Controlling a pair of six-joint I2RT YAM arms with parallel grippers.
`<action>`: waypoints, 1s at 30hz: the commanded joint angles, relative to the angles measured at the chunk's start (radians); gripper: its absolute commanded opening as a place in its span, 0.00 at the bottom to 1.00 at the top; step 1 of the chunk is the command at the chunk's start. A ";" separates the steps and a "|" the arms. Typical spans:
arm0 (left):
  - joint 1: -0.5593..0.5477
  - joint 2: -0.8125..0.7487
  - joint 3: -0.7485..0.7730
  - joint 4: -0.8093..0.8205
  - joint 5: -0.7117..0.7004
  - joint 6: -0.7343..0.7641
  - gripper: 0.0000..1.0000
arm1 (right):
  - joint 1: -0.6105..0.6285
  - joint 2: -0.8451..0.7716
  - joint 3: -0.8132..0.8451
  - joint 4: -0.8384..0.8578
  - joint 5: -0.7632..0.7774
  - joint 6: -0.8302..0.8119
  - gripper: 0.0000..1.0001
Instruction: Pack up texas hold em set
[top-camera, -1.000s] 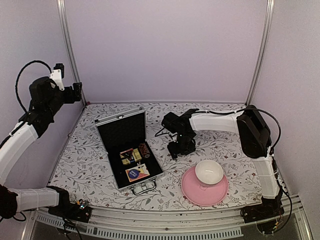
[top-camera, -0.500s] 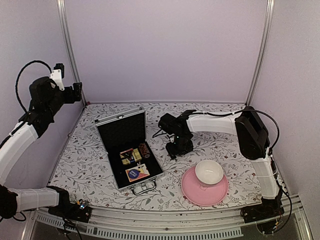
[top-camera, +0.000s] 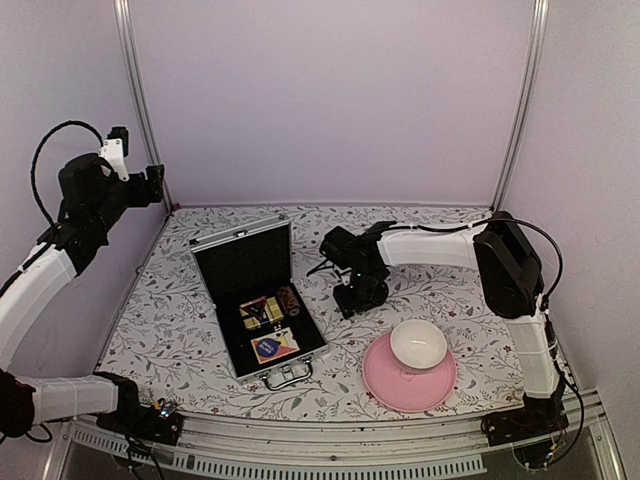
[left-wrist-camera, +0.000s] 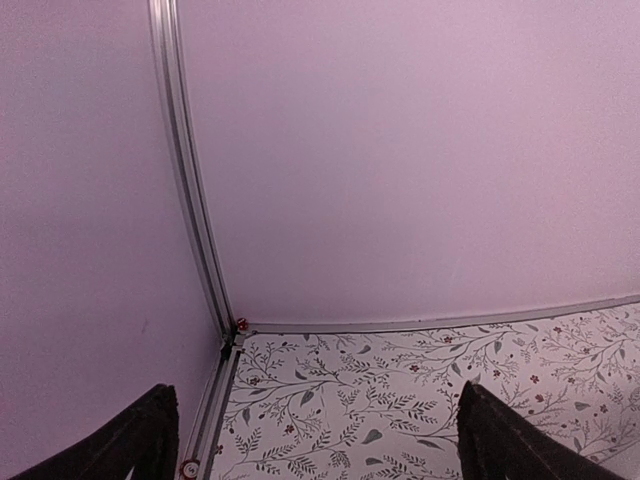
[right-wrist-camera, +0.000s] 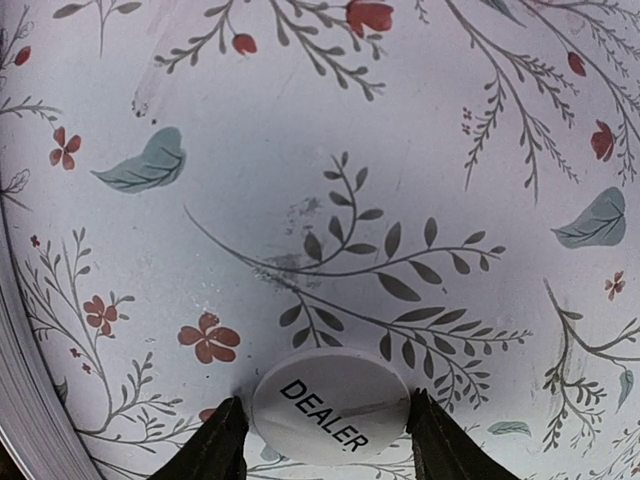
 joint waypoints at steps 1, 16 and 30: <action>-0.014 -0.009 -0.012 0.025 -0.003 0.009 0.97 | -0.011 0.078 -0.059 -0.038 0.023 -0.007 0.54; -0.014 -0.010 -0.012 0.025 -0.007 0.011 0.97 | -0.023 0.006 0.020 -0.084 0.033 -0.029 0.50; -0.015 -0.002 -0.011 0.025 -0.005 0.010 0.97 | 0.009 -0.075 0.033 -0.091 -0.001 -0.013 0.49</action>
